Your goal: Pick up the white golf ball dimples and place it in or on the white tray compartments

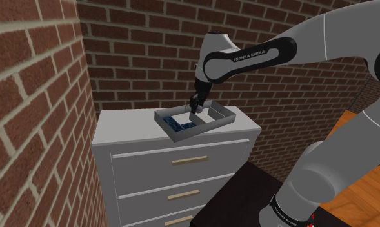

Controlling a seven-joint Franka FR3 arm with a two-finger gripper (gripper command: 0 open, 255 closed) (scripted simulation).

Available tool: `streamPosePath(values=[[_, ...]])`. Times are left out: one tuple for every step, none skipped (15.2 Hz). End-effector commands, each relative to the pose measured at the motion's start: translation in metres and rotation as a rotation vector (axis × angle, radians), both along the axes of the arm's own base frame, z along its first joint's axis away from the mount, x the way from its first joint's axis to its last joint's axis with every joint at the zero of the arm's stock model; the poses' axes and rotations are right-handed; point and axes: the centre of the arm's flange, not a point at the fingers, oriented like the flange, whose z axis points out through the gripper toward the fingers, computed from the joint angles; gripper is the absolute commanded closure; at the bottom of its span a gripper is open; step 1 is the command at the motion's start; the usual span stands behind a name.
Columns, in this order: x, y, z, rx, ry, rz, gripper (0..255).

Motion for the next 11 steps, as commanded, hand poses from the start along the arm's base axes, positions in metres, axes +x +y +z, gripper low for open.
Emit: streamPosePath(values=[[0.0,-0.001,-0.001,0.0,0.002,-0.001,0],[0.0,-0.001,-0.001,0.0,0.002,-0.001,0],[0.0,-0.001,-0.001,0.0,0.002,-0.001,0],[0.0,-0.001,-0.001,0.0,0.002,-0.001,0],[0.0,0.0,-0.001,0.0,0.002,-0.001,0],[-0.002,0.001,0.012,0.0,0.002,-0.001,0],[-0.004,0.002,0.025,0.0,0.002,-0.001,0],[-0.006,0.003,0.038,0.0,0.002,-0.001,0],[-0.008,0.004,0.049,0.0,0.002,-0.001,0],[-0.008,0.004,0.049,0.0,0.002,-0.001,0],[-0.008,0.004,0.049,0.0,0.002,-0.001,0]])
